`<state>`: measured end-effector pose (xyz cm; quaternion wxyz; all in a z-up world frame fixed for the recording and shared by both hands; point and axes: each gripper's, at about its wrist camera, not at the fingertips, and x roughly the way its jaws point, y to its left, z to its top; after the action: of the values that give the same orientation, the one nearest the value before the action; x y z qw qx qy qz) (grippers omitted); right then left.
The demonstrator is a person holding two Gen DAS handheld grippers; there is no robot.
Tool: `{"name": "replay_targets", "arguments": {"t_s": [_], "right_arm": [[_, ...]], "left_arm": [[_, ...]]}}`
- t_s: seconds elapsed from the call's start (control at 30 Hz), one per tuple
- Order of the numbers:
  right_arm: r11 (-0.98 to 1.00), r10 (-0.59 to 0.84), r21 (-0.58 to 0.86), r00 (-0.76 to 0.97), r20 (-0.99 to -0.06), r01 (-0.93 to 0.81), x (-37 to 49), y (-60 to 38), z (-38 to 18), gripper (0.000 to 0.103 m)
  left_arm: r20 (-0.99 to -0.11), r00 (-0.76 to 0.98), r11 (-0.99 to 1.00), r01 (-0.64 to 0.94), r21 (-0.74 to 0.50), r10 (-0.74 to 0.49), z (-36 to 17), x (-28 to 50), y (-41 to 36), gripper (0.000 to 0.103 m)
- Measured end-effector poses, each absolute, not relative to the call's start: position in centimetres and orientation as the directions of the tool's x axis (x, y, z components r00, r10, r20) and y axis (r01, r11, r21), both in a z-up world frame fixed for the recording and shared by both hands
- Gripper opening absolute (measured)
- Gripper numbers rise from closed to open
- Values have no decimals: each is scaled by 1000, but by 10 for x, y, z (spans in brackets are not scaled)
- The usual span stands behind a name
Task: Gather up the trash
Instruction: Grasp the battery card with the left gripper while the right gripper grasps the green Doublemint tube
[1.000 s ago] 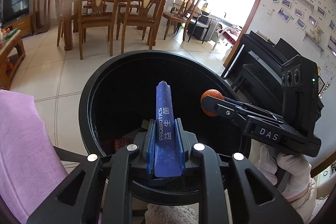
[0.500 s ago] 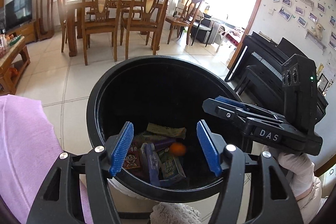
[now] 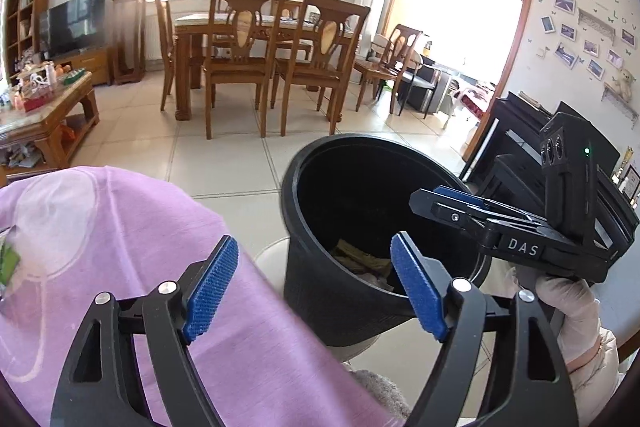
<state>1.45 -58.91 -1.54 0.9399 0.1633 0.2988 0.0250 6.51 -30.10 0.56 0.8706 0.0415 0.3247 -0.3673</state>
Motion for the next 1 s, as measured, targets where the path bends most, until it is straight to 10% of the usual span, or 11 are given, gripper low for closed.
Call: {"name": "replay_targets", "arguments": {"t_s": [0.5,1.0], "right_arm": [[946,313,257,766,-561,-198,70,-436,13,77],[931,349,148,696,-627,-334,127,-323,20,77]], "left_arm": [[-658,709,960,268,-81,-253,3,147,-106,82],[-782,575,969,181,-166,-241,-37,231,-69,79]]}}
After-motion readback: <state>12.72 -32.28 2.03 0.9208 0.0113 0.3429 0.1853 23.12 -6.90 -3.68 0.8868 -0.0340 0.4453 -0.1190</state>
